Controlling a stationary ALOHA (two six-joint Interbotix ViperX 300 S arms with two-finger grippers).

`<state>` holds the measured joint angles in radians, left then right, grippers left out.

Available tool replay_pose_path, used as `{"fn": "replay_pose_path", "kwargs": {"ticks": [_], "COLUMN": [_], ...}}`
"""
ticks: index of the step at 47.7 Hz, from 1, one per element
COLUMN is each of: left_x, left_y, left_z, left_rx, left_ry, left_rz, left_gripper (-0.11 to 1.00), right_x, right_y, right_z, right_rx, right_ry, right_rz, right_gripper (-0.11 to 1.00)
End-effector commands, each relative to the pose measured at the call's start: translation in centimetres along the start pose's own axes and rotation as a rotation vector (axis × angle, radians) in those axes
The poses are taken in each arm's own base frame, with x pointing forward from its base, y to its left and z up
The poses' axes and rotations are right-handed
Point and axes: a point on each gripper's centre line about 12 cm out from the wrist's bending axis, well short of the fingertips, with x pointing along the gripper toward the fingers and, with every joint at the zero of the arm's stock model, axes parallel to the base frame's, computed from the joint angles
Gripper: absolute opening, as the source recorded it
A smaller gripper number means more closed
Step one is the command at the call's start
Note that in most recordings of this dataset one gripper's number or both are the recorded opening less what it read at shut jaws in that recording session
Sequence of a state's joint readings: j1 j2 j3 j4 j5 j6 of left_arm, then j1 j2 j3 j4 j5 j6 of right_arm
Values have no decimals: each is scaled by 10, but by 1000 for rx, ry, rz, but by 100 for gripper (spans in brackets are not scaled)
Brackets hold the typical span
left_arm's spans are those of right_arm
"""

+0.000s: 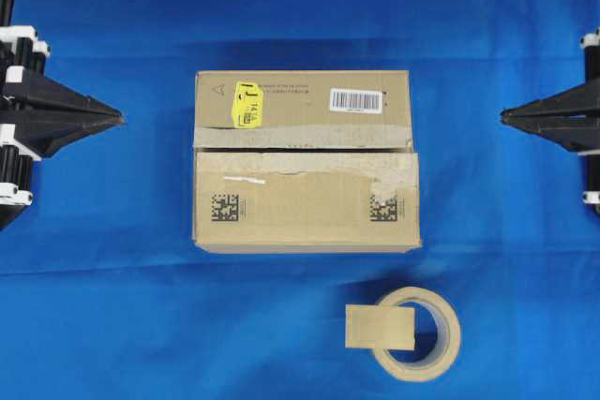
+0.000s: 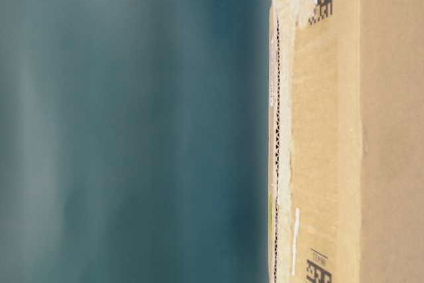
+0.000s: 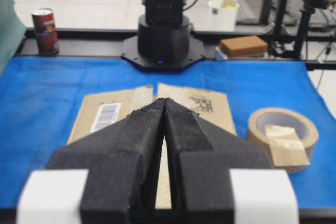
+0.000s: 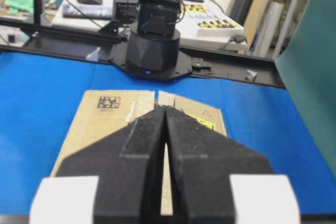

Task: Apply tape along the seams of the closed cardboard box to seal it securely.
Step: 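Move the left gripper down toward the beige tape roll's loose end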

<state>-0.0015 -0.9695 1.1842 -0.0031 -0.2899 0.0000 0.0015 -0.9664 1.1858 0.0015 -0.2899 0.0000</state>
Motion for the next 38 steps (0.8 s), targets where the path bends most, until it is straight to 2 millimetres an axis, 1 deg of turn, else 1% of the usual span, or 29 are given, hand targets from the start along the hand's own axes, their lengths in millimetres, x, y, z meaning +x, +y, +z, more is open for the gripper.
{"fn": "replay_pose_path", "kwargs": {"ticks": [1,5,10,15,19,26,29,31,34,36,38], "left_x": [8,13,26,44,59,86,98,107,117,122,127], "left_y": [0,-3,-12,-24,-30,-42,-52,-63,-74,-81,-87], "left_z": [10,11,11,8,6,-7,-13,-17,-24,-30,-37], "left_rx": [20,36,76,207,232,386,463,531,612,657,701], "left_ry": [-21,-19,-25,-39,-54,-23,-10,2,20,36,53], "left_rz": [1,-13,-49,-92,-106,-142,-175,-209,-248,-274,-296], "left_gripper": [0,0,0,0,0,0,1,1,7,16,26], "right_x": [5,5,5,5,6,7,8,8,8,8,8], "right_y": [1,1,1,1,1,1,1,1,1,1,1], "right_z": [11,12,12,12,12,11,11,11,11,12,13], "right_rx": [11,8,7,7,8,8,5,2,2,0,-1], "right_ry": [-25,-21,-15,-14,-15,-9,-9,-8,-9,-11,-14], "right_rz": [4,5,6,5,4,4,6,5,5,5,5], "right_gripper": [0,0,0,0,0,0,0,0,0,0,0]}}
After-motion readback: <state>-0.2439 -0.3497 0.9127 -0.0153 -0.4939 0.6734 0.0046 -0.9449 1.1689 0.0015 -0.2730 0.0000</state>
